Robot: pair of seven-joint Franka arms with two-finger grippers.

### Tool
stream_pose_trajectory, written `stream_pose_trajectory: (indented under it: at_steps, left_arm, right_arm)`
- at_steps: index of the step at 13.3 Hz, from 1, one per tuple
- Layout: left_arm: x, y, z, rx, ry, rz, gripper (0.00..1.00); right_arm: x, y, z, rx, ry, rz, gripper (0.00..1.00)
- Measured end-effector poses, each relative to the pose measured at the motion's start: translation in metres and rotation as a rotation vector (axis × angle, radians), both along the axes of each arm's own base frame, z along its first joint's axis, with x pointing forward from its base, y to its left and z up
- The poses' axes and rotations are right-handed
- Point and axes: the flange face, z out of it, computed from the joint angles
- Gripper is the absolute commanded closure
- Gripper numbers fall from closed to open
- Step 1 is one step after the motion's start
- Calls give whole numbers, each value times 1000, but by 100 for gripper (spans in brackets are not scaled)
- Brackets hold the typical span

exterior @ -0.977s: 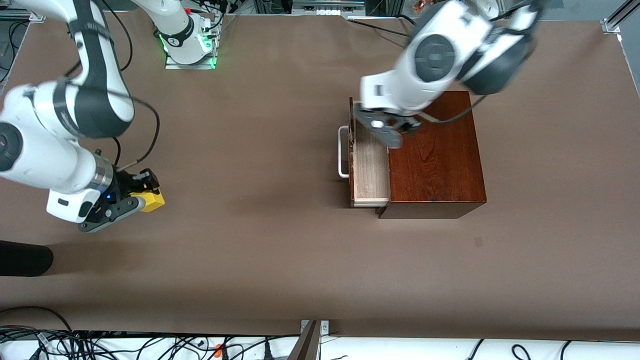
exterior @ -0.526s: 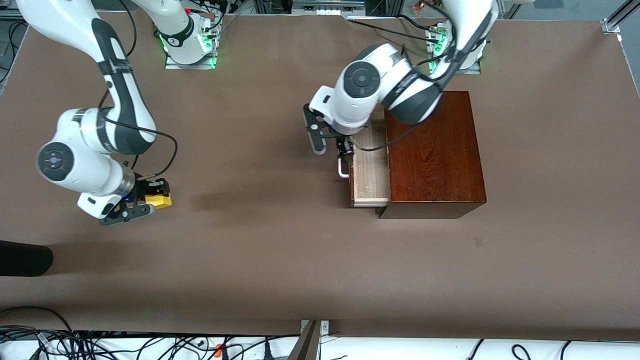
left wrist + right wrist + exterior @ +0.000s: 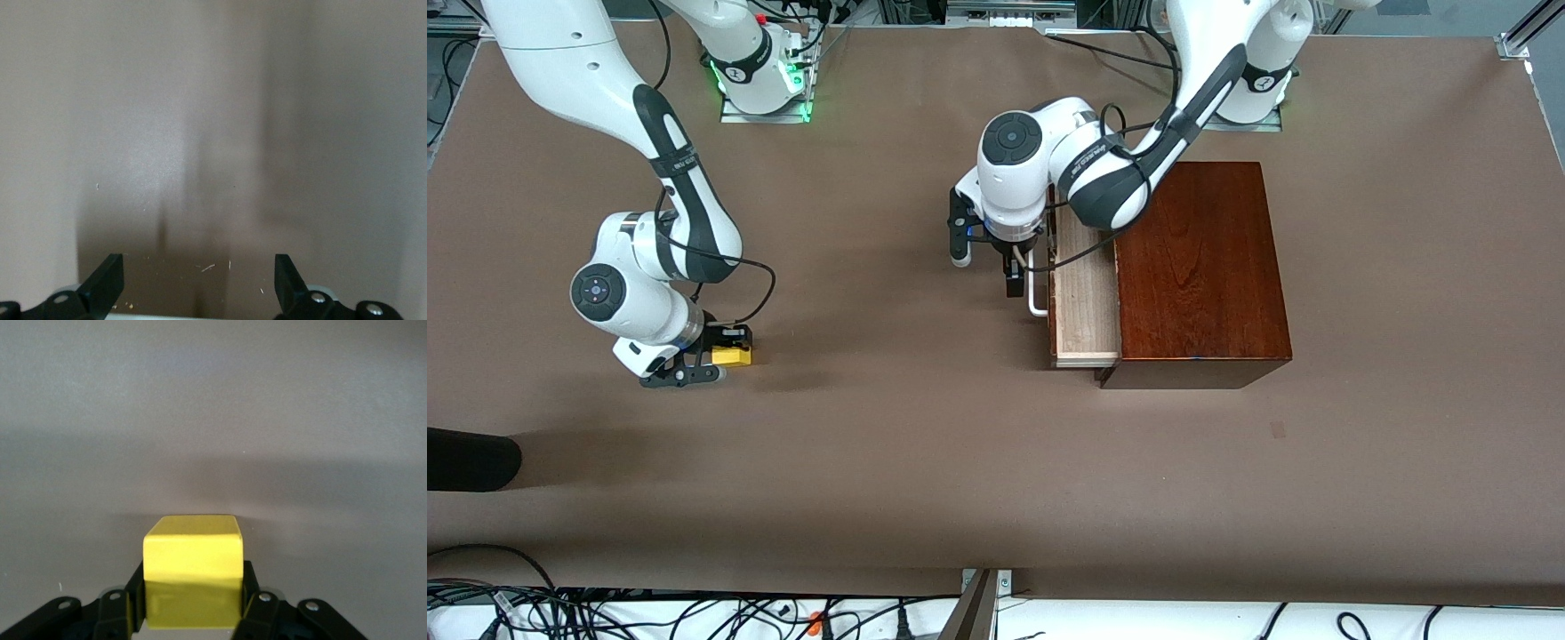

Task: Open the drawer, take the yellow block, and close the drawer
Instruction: 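Set the cube on the table with the right gripper while the left pushes the drawer, then push the drawer fully shut with the left gripper while the right gripper retracts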

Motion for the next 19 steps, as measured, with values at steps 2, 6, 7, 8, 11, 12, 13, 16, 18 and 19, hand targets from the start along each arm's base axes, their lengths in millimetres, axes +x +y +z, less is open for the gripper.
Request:
stream_pose_trajectory:
  at_steps: [2,6,7,8,11,12,13,16,18,19]
  left_arm:
    - [-3,1,-16,9,-7,-21,0]
    - [-1,6,-22,21,-6,-35,0]
    - [1,8,-23,25,-6,-49,0]
    - [4,11,-23,26,-6,-57,0]
    - [15,23,-20,40,2,-81,0]
    - [21,30,-19,46,5,-88,0]
    - [27,38,-17,57,12,-92,0]
    - [39,58,-13,88,31,-83,0]
    - [43,66,-12,98,40,-84,0]
    - [47,71,-13,101,44,-87,0]
  right_arm:
    - [0,0,0,-3,-1,-45,76]
    - [2,1,4,-1,-12,-49,0]
    - [6,2,14,2,-31,-47,0]
    - [10,3,33,7,-55,-45,0]
    - [16,9,129,26,-63,-39,0]
    - [16,10,168,33,-58,-36,0]
    - [14,11,207,38,-52,-29,0]
    - [2,11,303,52,-56,35,0]
    - [-16,9,346,59,-46,60,0]
    - [-27,8,363,62,-37,65,0]
